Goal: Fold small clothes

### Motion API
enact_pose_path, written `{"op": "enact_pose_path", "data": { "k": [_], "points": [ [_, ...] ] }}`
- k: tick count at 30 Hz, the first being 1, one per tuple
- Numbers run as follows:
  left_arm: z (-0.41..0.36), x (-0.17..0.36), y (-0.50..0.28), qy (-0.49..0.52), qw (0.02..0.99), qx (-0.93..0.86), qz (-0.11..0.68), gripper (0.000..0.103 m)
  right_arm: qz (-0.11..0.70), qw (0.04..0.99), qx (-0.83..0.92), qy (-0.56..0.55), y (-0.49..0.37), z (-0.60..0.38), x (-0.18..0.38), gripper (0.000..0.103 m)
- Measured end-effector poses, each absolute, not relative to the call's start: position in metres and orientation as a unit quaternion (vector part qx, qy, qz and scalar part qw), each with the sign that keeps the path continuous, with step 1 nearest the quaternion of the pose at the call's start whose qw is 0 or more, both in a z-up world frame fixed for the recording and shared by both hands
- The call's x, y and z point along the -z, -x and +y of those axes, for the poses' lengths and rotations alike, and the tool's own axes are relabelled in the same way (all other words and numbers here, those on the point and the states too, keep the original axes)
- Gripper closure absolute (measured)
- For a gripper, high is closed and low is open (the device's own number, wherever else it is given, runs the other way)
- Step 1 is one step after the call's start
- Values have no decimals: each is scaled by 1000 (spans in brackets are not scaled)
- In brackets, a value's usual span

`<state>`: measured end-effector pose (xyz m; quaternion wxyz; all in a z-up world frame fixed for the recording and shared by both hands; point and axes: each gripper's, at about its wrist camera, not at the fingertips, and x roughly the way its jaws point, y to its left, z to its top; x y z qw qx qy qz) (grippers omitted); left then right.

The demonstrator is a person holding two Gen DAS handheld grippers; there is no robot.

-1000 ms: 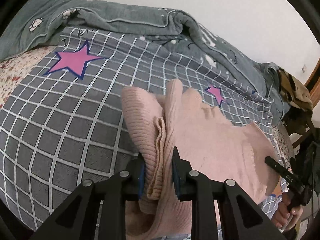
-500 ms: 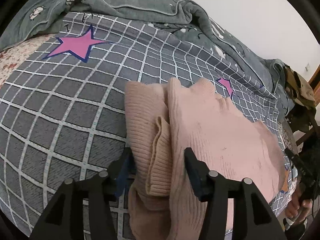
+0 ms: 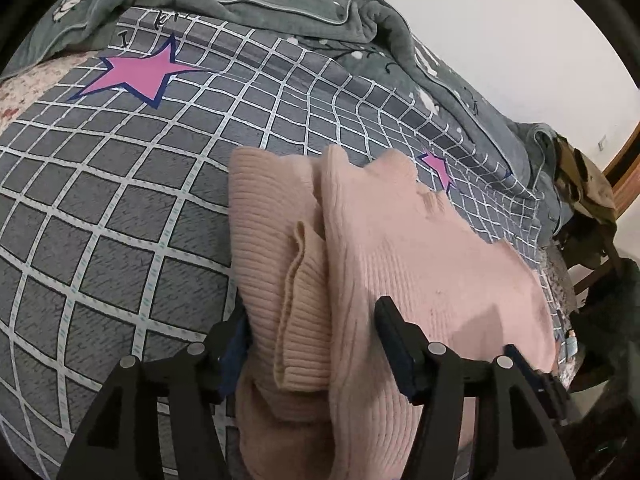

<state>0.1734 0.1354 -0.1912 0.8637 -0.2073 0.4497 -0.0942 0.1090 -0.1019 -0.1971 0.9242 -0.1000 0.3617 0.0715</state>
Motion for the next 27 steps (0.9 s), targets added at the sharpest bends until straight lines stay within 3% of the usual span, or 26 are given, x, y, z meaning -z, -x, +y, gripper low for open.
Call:
{"op": "enact_pose_path", "data": {
  "k": [12,21,22,27],
  "points": [
    [137,193,-166,208,865,116,441,39,370,926,-22,73,-155,-94,199,59],
    [132,195,-167,205,865,111,444,40,378,918,-44,113,-92,-96,199,59],
    [132,195,-168,206,865,105,446,43,387,913,-50,118,-86,-96,202,59],
    [138,192,-171,240,854,93,453,76,386,913,-101,86,-55,-116,191,59]
  ]
}}
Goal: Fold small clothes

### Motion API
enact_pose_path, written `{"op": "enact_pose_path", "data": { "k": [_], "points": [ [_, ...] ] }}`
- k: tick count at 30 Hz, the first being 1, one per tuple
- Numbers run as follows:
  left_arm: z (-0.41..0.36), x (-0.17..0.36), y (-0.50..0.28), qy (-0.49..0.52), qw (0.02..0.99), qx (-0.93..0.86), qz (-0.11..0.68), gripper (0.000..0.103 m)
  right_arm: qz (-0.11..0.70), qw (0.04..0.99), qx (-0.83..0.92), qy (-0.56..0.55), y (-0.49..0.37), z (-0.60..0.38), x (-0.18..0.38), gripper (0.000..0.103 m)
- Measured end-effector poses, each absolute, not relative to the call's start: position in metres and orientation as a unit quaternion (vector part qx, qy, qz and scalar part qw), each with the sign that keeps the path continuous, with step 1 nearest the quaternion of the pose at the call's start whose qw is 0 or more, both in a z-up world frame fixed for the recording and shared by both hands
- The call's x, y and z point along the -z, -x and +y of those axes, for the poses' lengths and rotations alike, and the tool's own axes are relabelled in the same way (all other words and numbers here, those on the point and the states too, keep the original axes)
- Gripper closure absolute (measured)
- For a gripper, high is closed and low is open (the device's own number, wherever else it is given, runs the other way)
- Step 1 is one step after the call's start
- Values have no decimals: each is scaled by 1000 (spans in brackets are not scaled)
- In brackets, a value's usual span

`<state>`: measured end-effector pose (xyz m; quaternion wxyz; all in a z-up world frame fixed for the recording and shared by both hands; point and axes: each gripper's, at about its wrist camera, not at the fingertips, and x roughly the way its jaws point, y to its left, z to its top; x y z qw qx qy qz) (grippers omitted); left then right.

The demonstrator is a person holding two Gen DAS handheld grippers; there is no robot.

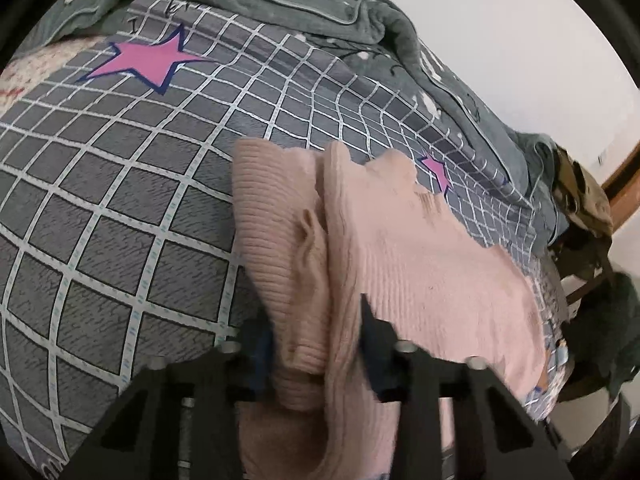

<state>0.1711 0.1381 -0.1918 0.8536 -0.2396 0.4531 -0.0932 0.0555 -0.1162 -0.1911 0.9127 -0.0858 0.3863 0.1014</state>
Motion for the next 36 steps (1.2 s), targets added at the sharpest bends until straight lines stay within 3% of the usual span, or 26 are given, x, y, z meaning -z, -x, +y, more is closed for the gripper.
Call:
{"op": "enact_pose_path", "data": {
  "k": [8,20,31,33,36],
  "points": [
    [127,151,-174,249,854,91,448,80,367,927,-74,-8,-57,-197,162,59],
    [6,70,-188,169,878,88,440,81,349,933,-24,-84,-39,-296,164,59],
    [-140,122,-192,80,851,151,496,82,338,937,-40,-81,-13,-322,154,59],
    [-145,127,-191,71,849,156,499,79,339,937,-40,-77,-10,-324,154,59],
    [-136,120,-186,93,843,196,492,68,342,935,-45,-80,-13,-325,155,59]
  ]
}}
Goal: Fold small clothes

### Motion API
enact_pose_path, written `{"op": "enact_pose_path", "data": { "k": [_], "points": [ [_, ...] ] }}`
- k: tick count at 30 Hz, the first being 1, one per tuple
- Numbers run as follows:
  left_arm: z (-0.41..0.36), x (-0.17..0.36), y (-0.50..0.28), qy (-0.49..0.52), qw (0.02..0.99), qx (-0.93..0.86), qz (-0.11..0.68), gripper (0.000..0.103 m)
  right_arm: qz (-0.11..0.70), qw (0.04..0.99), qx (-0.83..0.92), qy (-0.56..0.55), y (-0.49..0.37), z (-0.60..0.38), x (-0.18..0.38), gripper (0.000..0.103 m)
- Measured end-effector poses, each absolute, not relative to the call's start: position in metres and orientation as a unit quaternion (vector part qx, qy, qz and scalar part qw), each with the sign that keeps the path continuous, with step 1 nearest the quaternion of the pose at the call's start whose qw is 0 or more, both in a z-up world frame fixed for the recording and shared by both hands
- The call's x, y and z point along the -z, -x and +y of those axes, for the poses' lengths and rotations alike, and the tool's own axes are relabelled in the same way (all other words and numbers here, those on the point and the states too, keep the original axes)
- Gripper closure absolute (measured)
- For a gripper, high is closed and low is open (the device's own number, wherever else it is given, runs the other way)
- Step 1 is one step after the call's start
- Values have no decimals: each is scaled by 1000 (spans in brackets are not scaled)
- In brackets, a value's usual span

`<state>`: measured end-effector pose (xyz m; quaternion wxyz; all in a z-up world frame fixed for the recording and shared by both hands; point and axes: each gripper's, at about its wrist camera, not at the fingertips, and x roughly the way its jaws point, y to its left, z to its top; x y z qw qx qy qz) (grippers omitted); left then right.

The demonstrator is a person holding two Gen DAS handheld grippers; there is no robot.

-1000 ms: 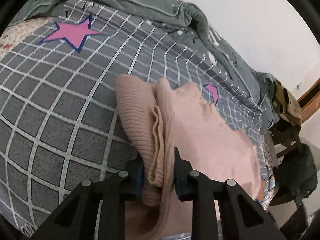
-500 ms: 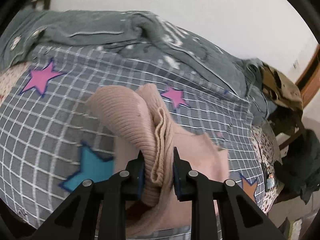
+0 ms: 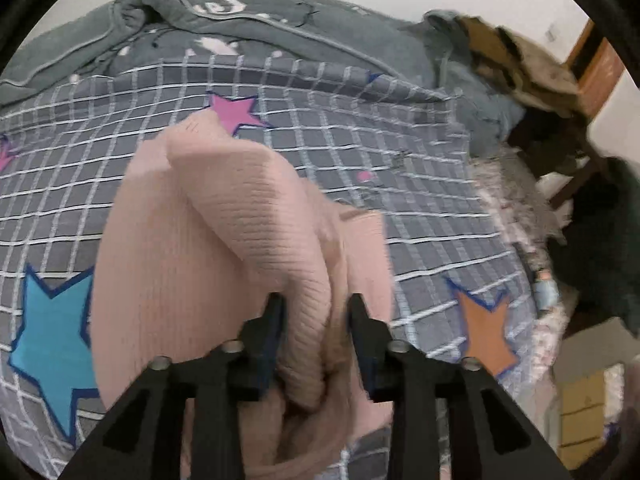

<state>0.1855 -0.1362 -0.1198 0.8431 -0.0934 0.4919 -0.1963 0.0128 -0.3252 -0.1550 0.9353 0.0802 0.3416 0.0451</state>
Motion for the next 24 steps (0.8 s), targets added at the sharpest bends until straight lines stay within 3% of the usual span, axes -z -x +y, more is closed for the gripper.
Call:
{"op": "enact_pose_path", "data": {
  "k": [3,6,12,21,24],
  "points": [
    [-120,109,-182,107,843,217,481,49,339,935,-60,-83,-23,-321,152,59],
    [-96,100,-177,90,868,183,452,48,329,935,-92,-92,-40,-311,142,58],
    [-33,113,-181,95,881,118,447,48,324,922,-147,-152,-89,-296,133,46],
    [29,139,-182,125,880,100,447,48,377,866,-176,-278,-161,-288,154,46],
    [35,143,-184,135,879,108,444,48,400,861,-159,-271,-176,-278,157,44]
  ]
}}
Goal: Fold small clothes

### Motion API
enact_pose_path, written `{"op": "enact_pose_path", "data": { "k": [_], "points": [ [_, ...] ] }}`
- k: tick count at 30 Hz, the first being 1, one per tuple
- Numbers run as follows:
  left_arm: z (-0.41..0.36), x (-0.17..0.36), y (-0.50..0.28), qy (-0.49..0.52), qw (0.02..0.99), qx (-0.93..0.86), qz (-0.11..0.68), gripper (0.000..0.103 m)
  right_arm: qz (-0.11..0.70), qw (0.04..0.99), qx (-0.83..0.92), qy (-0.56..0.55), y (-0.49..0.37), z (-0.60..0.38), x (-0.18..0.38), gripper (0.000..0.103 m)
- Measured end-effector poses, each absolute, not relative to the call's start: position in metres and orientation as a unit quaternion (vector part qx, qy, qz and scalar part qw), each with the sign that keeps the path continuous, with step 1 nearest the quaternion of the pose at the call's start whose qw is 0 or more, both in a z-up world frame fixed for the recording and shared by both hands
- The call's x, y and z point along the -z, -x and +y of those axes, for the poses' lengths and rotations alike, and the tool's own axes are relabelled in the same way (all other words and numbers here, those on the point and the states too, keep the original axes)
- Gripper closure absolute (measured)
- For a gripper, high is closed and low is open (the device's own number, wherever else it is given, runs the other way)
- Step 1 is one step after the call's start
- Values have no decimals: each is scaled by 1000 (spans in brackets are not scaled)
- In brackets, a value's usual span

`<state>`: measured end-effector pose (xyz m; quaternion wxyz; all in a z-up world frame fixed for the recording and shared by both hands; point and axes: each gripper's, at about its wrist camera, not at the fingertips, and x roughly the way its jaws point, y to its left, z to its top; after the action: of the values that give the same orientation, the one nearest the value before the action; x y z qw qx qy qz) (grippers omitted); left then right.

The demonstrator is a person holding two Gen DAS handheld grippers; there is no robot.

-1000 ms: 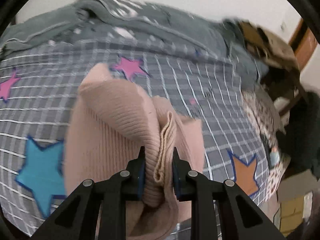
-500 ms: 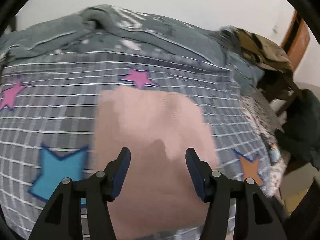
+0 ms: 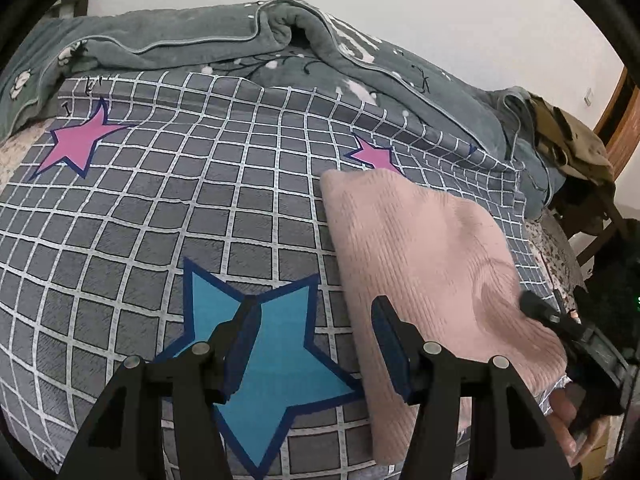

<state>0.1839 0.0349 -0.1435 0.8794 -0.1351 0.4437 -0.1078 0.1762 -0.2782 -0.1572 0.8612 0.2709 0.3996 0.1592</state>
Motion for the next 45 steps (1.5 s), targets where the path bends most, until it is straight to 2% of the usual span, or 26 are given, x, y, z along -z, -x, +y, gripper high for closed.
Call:
{"op": "enact_pose_path", "data": {
  "k": [3,6,8,10,12,15,17,19,20,23,27,32,35,36,38,40,45],
  "points": [
    [35,147,-185,140,879,118,441,48,422,862,-129,-248,-190,-267,162,46],
    [32,149,-186,138,879,129,438,48,426,870,-124,-213,-192,-259,161,87],
    [29,151,-184,131,879,135,437,48,402,880,-145,-205,-185,-264,151,89],
    [27,151,-181,123,880,144,437,48,343,896,-176,-219,-166,-280,132,89],
    [26,152,-179,122,879,153,436,48,327,913,-156,-188,-155,-289,126,89],
    [20,151,-180,130,875,161,438,48,388,896,-118,-180,-168,-299,164,88],
    [15,150,-178,128,873,169,439,48,412,882,-111,-202,-173,-307,182,83],
    [11,148,-173,118,874,176,437,47,404,879,-119,-226,-166,-316,179,73],
    [8,147,-170,111,875,180,436,46,397,881,-122,-227,-161,-319,172,71],
    [5,146,-163,98,875,184,437,45,367,900,-128,-197,-137,-319,146,70],
    [2,146,-151,92,874,189,439,43,357,903,-166,-172,-109,-303,128,62],
    [-7,151,-119,80,856,250,444,34,363,902,-187,-141,-94,-275,134,60],
    [-20,156,-102,53,854,269,443,34,371,900,-181,-136,-101,-267,146,60],
    [-26,159,-98,43,853,265,448,34,376,899,-181,-132,-105,-265,149,60],
    [-34,166,-97,29,850,260,458,34,380,896,-182,-138,-111,-269,150,68],
    [-45,173,-97,11,852,245,463,34,382,895,-183,-141,-114,-272,148,96],
    [-48,174,-100,11,858,224,461,36,298,933,-158,-125,-78,-303,118,98]
  ]
}}
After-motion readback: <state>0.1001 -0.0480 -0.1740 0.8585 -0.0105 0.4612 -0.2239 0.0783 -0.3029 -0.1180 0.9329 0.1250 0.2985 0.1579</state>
